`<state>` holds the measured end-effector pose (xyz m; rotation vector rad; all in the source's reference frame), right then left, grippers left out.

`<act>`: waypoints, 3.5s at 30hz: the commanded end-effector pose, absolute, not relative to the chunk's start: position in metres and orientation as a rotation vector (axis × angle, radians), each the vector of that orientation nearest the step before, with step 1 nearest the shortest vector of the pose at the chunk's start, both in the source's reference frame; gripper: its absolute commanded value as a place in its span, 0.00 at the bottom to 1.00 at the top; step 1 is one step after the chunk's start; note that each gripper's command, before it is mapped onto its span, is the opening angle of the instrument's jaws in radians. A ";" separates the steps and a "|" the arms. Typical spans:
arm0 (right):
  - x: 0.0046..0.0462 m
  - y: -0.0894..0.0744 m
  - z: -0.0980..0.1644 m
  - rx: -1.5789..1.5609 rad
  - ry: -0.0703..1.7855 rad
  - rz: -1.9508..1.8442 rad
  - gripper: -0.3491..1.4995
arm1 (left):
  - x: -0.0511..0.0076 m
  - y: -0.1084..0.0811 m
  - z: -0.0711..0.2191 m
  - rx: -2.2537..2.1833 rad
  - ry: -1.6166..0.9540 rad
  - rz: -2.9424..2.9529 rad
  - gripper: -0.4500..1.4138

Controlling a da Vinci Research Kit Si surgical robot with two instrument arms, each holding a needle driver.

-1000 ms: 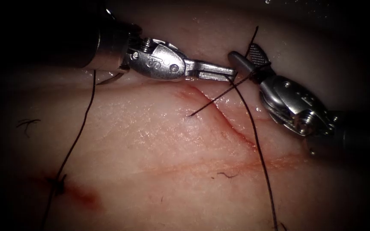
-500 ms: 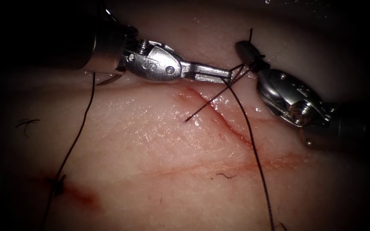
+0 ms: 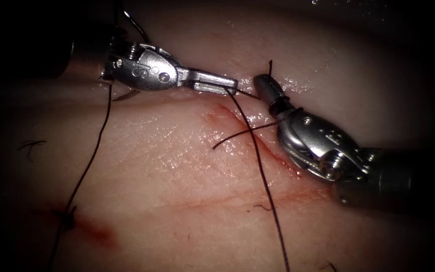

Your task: Wound Closure

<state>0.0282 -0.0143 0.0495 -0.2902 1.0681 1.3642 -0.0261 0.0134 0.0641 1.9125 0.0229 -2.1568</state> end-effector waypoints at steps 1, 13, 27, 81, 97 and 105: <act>0.0300 -0.015 0.049 -0.280 1.077 1.360 0.00 | -0.0263 0.014 0.065 1.912 0.026 -2.163 0.00; 0.0319 -0.019 0.050 -0.244 1.097 1.315 0.00 | -0.0263 0.022 0.067 1.925 0.041 -2.264 0.00; 0.0334 -0.023 0.049 -0.178 1.084 1.276 0.00 | -0.0260 0.029 0.065 1.945 0.055 -2.347 0.00; 0.0357 -0.029 0.048 0.621 1.091 1.885 0.00 | -0.0275 0.031 0.066 1.909 0.008 -2.437 0.00; 0.0352 -0.029 0.048 0.481 1.110 1.836 0.00 | -0.0261 0.034 0.066 1.915 -0.037 -2.473 0.00; 0.0355 -0.029 0.047 -0.002 1.073 1.242 0.00 | -0.0264 0.035 0.065 1.891 -0.070 -2.513 0.00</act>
